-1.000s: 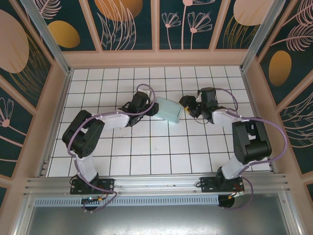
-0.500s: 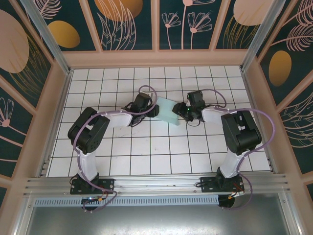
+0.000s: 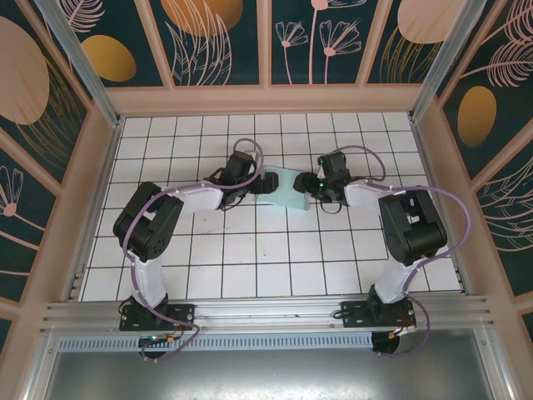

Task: Fold the paper box

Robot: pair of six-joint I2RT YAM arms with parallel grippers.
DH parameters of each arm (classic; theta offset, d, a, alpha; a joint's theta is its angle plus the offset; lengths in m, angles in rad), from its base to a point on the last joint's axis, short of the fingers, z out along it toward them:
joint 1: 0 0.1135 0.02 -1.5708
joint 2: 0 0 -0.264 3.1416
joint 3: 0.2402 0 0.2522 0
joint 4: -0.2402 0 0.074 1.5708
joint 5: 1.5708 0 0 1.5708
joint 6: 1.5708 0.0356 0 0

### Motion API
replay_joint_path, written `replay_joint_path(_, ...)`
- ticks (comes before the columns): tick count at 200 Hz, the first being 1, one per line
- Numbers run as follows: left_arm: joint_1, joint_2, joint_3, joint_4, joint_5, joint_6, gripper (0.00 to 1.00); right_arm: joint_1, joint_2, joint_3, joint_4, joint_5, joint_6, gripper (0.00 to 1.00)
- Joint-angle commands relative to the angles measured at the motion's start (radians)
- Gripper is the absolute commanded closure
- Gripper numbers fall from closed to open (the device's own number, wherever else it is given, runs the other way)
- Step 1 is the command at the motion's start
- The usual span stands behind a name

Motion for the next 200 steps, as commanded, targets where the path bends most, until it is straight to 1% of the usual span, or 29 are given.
replay_joint_path(1, 0.037, 0.007, 0.045, 0.044, 0.097, -0.069, 0.02, -0.003, -0.106, -0.052, 0.098, 0.066, -0.038, 0.22)
replay_joint_path(21, 0.048, 0.049, 0.074, 0.032, 0.141, -0.076, 0.17, -0.018, -0.144, -0.09, 0.142, 0.038, -0.023, 0.22)
replay_joint_path(30, 0.048, 0.062, 0.079, 0.023, 0.14, -0.07, 0.26, -0.029, -0.155, -0.107, 0.164, 0.012, -0.009, 0.22)
replay_joint_path(42, 0.048, 0.073, 0.087, 0.006, 0.137, -0.063, 0.33, -0.043, -0.165, -0.14, 0.207, -0.028, 0.019, 0.23)
replay_joint_path(57, 0.048, 0.094, 0.106, -0.014, 0.173, -0.047, 0.34, -0.058, -0.166, -0.17, 0.253, -0.068, 0.052, 0.24)
replay_joint_path(71, 0.048, 0.11, 0.118, -0.023, 0.206, -0.037, 0.37, -0.063, -0.15, -0.174, 0.257, -0.087, 0.064, 0.24)
replay_joint_path(83, 0.049, 0.118, 0.12, -0.031, 0.203, -0.039, 0.45, -0.063, -0.138, -0.173, 0.253, -0.096, 0.069, 0.25)
replay_joint_path(93, 0.048, 0.122, 0.116, -0.033, 0.194, -0.04, 0.49, -0.066, -0.131, -0.172, 0.255, -0.102, 0.073, 0.26)
replay_joint_path(113, 0.05, 0.126, 0.105, -0.031, 0.186, -0.044, 0.55, -0.065, -0.123, -0.169, 0.258, -0.113, 0.076, 0.26)
replay_joint_path(149, 0.059, 0.137, 0.085, -0.014, 0.194, -0.05, 0.69, -0.069, -0.108, -0.16, 0.258, -0.131, 0.083, 0.27)
replay_joint_path(162, 0.064, 0.141, 0.075, -0.001, 0.207, -0.054, 0.79, -0.07, -0.103, -0.16, 0.263, -0.136, 0.091, 0.28)
replay_joint_path(188, 0.07, 0.15, 0.064, 0.008, 0.22, -0.055, 0.82, -0.071, -0.104, -0.167, 0.276, -0.148, 0.096, 0.28)
replay_joint_path(200, 0.072, 0.149, 0.053, 0.019, 0.224, -0.057, 0.86, -0.069, -0.108, -0.166, 0.273, -0.143, 0.094, 0.28)
